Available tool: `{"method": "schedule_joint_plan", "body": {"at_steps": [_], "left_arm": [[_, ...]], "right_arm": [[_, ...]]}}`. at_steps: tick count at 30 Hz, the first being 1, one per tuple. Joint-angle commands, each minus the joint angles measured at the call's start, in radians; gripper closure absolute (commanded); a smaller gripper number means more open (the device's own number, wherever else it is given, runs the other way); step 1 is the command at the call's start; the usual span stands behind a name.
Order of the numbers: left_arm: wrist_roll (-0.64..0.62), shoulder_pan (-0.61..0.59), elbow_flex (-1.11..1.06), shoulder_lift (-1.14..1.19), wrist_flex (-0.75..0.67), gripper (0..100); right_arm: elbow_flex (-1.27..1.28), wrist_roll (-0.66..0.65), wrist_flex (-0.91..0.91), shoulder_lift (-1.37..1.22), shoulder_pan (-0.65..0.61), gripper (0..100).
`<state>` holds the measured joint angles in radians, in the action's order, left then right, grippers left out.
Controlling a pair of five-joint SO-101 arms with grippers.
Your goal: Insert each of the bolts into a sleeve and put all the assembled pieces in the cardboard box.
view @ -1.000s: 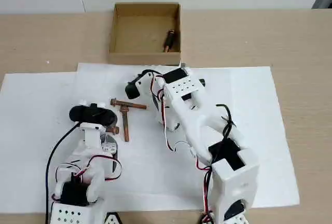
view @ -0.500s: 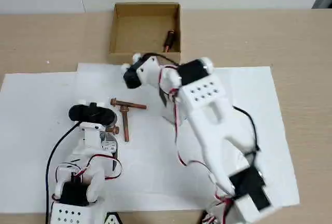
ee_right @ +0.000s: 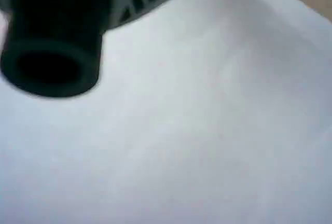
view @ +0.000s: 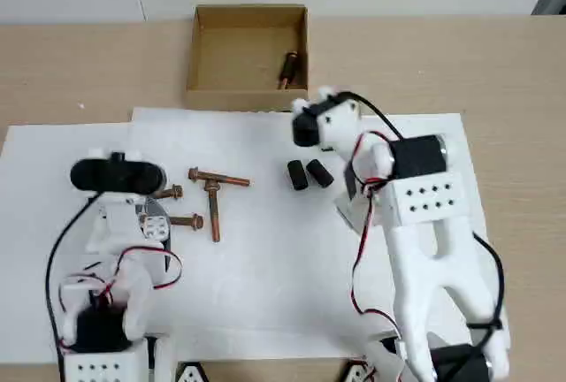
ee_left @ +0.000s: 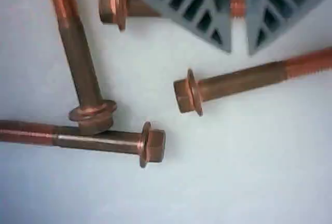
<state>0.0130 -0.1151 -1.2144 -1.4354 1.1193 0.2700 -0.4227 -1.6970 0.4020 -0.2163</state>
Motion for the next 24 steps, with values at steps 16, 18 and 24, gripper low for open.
{"method": "schedule_joint_plan", "body": {"at_steps": [16, 18, 24], "left_arm": [[0.423, -0.021, 0.665, 0.971, 0.292, 100], [0.505, -0.043, 0.717, 1.040, 0.299, 100], [0.712, -0.087, 0.832, 1.162, 0.299, 100]], "right_arm": [[0.249, 0.011, 0.033, 0.197, 0.128, 99.5], [0.278, 0.011, 0.048, 0.216, 0.128, 99.5], [0.344, 0.009, 0.088, 0.254, 0.127, 99.5]]}}
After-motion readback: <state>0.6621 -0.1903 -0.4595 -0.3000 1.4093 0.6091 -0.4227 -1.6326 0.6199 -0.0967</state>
